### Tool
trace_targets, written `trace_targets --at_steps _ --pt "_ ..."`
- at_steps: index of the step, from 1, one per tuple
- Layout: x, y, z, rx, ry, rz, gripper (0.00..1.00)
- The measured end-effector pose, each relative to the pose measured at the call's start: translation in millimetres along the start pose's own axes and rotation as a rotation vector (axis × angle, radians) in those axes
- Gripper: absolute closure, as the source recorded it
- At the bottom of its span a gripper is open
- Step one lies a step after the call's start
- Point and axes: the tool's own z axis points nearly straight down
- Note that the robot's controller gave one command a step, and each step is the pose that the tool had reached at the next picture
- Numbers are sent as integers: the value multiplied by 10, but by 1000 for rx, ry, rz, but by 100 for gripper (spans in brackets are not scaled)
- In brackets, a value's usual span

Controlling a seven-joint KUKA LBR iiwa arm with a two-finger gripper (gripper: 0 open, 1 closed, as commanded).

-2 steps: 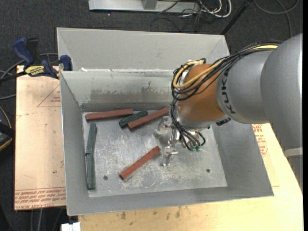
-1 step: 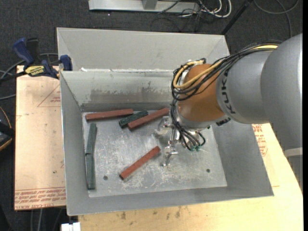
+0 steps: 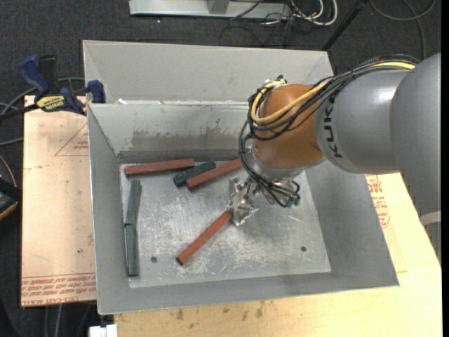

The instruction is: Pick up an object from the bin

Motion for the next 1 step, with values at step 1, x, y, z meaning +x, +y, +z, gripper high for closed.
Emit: trace_targets --at_steps 1 --pt "2 7 21 0 -3 -1 0"
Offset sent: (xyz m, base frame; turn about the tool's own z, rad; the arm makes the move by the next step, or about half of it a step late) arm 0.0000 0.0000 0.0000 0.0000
